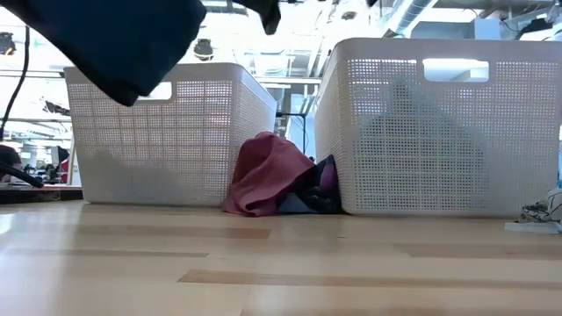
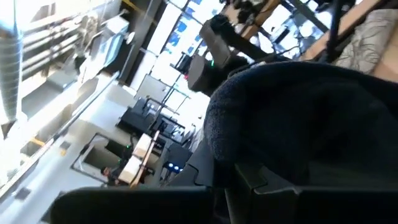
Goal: Sort clothes
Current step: Put the dark blue shorts into the right white laundry bin
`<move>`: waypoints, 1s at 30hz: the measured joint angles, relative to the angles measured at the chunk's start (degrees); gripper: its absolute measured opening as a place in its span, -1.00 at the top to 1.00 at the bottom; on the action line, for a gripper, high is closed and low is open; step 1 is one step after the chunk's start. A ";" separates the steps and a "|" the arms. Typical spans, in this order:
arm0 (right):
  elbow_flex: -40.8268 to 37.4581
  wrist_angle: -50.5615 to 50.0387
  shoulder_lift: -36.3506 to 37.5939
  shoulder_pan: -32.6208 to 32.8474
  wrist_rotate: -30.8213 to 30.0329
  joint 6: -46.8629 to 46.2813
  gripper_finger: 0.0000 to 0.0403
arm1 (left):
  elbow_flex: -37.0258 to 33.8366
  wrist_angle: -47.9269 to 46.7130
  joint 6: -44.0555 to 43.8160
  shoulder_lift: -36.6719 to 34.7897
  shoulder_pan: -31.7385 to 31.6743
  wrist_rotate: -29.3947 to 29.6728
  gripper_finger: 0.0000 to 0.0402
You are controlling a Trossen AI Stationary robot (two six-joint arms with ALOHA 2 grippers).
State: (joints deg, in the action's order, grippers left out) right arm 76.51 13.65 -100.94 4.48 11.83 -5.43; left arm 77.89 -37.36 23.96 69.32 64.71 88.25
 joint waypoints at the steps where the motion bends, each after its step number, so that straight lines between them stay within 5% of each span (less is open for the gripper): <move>1: 0.00 1.20 -0.70 -0.31 1.73 -0.42 0.12 | 0.00 1.93 2.31 0.00 -0.04 -0.90 0.98; 8: 0.00 7.49 -3.47 -1.43 8.09 -0.27 0.12 | 0.00 11.46 13.50 -0.02 -0.06 -4.28 0.98; 17: 0.00 12.58 -3.48 -0.09 18.06 1.94 0.12 | 0.00 11.19 13.73 0.00 -3.27 -7.28 0.98; 30: 0.01 11.90 -3.42 3.08 19.76 3.36 0.12 | 0.00 11.27 14.33 -0.02 -9.44 -12.13 0.98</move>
State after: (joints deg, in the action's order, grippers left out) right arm 76.52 25.55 -104.36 7.56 31.58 -2.07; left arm 77.89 -26.09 38.29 69.30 55.27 76.12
